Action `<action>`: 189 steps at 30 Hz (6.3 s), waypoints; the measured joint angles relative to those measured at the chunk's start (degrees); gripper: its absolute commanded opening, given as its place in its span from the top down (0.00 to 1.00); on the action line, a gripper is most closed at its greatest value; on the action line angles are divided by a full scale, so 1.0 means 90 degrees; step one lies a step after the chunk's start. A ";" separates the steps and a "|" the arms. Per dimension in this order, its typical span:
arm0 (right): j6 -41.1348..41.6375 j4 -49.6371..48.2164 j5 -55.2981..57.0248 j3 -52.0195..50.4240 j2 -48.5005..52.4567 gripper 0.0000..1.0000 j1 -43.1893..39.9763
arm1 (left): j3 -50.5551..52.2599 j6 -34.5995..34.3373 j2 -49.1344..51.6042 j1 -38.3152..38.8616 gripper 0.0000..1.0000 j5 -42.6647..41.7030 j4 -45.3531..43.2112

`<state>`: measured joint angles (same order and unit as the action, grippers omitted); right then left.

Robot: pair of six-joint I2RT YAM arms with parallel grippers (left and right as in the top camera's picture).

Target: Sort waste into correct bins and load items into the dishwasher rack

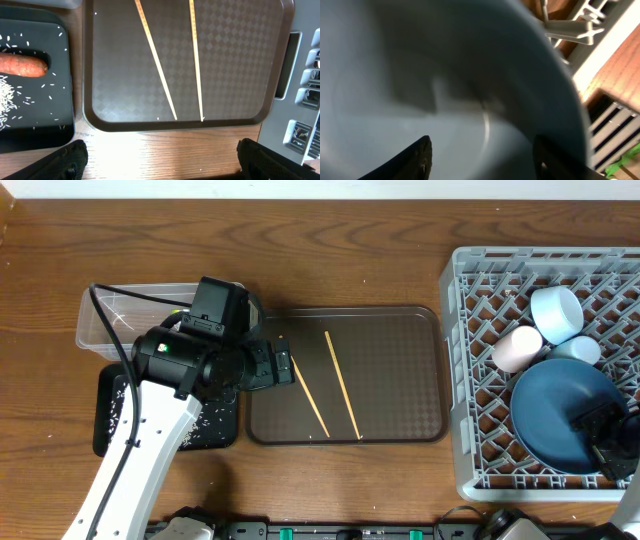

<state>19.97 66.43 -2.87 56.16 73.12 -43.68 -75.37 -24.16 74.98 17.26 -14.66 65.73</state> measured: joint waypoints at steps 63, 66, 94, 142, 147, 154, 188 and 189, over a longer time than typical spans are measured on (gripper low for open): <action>0.0680 -0.0182 0.0328 -0.0420 -0.0459 0.99 -0.0002 | 0.0000 0.0000 0.0000 0.0000 0.02 0.0000 0.0002; 0.0687 -0.0386 0.0104 -0.0304 -0.0539 0.99 -0.0002 | 0.0000 0.0000 0.0000 0.0000 0.02 0.0000 0.0002; -0.2446 -0.2351 0.4694 0.2922 0.0248 0.99 0.1758 | 0.0000 0.0000 0.0000 0.0000 0.02 0.0000 0.0002; -1.0006 -0.4240 0.8318 0.2402 0.1945 0.99 0.1411 | 0.0000 0.0000 0.0000 0.0000 0.02 0.0000 0.0002; -1.0008 -0.4240 0.8279 0.2256 0.1914 0.99 0.1375 | 0.0000 0.0000 0.0000 0.0000 0.02 0.0000 0.0002; -1.0032 -0.4248 0.8228 0.1780 0.1914 0.99 0.1377 | 0.0000 0.0000 0.0000 0.0000 0.02 0.0000 0.0002; -1.0756 -0.4847 0.8495 0.1299 0.1858 0.99 0.2851 | 0.0000 0.0000 0.0000 0.0000 0.02 0.0002 0.0002; -1.0756 -0.4847 0.8534 0.1299 0.1858 0.99 0.2866 | 0.0000 0.0000 0.0000 0.0000 0.02 0.0000 0.0002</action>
<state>-76.84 22.81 73.93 67.85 89.84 -17.89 -75.37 -24.16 74.98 17.26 -14.66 65.76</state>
